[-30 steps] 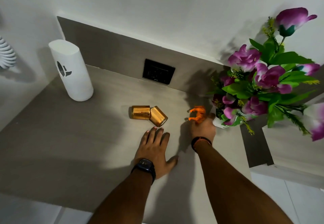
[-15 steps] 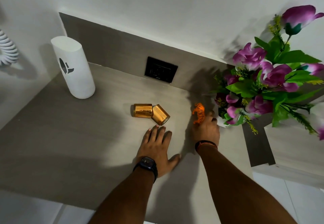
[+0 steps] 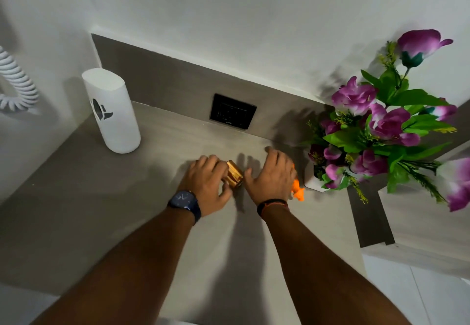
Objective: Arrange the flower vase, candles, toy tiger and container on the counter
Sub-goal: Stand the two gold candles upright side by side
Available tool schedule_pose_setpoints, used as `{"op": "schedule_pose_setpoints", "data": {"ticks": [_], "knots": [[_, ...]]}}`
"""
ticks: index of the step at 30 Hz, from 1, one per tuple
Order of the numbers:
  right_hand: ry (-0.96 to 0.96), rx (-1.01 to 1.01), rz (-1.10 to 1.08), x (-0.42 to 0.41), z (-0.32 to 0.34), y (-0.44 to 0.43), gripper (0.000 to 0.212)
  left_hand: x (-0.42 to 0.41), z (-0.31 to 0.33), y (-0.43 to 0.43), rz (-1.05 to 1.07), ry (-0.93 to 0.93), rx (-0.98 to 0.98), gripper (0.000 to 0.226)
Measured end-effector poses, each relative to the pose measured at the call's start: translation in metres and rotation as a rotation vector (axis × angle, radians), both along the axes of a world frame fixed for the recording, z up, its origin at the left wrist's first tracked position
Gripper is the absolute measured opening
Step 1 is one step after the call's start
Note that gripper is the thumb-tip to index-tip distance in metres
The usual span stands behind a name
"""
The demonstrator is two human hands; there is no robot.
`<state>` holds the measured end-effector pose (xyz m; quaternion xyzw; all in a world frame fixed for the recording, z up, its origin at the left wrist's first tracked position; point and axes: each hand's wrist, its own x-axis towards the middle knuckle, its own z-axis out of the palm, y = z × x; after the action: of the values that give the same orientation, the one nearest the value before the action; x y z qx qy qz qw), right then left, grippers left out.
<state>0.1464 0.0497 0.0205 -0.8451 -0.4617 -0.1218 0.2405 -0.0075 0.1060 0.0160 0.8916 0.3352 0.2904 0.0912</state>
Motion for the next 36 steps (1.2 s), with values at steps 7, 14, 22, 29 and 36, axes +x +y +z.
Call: {"op": "schedule_pose_setpoints", "data": {"ticks": [7,14,22,29,36], "knots": [[0.36,-0.453,0.241,-0.008,-0.022,0.026,0.07,-0.001,-0.004,0.049,0.063,0.469,-0.157,0.075],[0.419,-0.304,0.135,-0.004,-0.033,0.037,0.048,0.004,-0.008,0.066,0.106,0.41,-0.217,0.035],[0.771,0.098,-0.052,0.003,-0.035,0.051,0.05,0.013,-0.016,0.083,0.281,-0.225,-0.601,0.05],[0.726,0.129,0.01,0.004,-0.044,0.054,0.054,0.016,-0.033,0.09,0.249,-0.298,-0.642,0.053],[0.703,0.108,-0.035,-0.001,-0.038,0.058,0.077,0.01,-0.036,0.091,0.245,-0.27,-0.652,0.088]]}}
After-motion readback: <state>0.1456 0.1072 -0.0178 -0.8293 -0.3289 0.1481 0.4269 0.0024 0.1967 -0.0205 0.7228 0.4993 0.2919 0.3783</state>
